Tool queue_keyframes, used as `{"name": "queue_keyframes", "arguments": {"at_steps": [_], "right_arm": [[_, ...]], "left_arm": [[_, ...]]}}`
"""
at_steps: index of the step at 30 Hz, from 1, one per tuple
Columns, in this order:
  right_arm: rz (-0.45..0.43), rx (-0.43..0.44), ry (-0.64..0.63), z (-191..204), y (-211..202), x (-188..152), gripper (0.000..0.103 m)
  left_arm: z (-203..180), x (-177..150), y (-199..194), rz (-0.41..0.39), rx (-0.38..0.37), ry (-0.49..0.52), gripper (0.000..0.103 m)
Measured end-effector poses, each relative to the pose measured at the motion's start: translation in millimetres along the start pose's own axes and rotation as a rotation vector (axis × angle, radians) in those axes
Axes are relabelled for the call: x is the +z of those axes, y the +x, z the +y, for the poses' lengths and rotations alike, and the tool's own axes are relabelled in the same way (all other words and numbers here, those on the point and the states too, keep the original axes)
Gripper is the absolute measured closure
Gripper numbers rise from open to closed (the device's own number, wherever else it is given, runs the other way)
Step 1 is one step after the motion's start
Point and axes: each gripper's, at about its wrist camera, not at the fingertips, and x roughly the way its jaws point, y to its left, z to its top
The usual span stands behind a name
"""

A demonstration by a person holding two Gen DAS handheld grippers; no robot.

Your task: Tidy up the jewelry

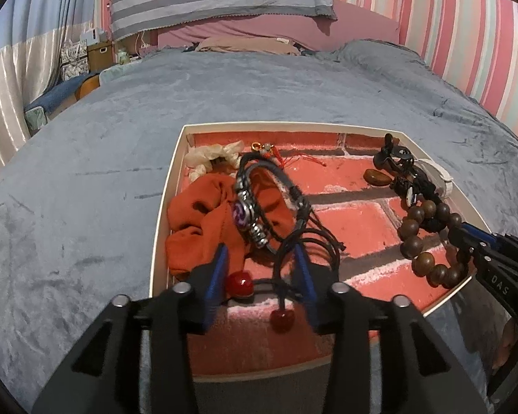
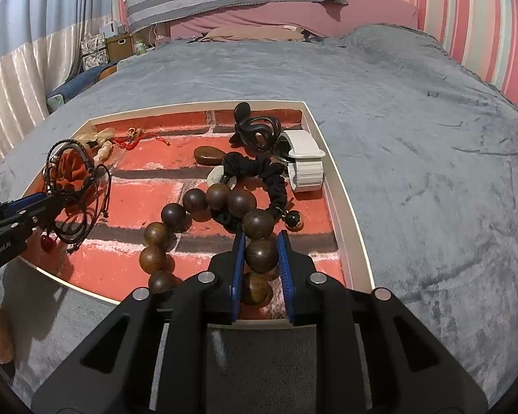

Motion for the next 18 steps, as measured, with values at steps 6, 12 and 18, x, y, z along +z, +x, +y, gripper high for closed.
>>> {"name": "queue_keyframes", "arguments": {"at_steps": [6, 12, 18], "right_arm": [[-0.031, 0.002, 0.018, -5, -7, 1, 0.062], [-0.065, 0.003, 0.019, -6, -23, 1, 0.031], [-0.122, -0.011, 0.023, 0, -75, -10, 0.007]], "left_arm": [[-3, 0, -7, -0.027, 0.007, 0.012, 0.048], [-4, -1, -27, -0.056, 0.007, 0.004, 0.032], [0, -13, -83, -0.111, 0.028, -0.029, 0.015]]}}
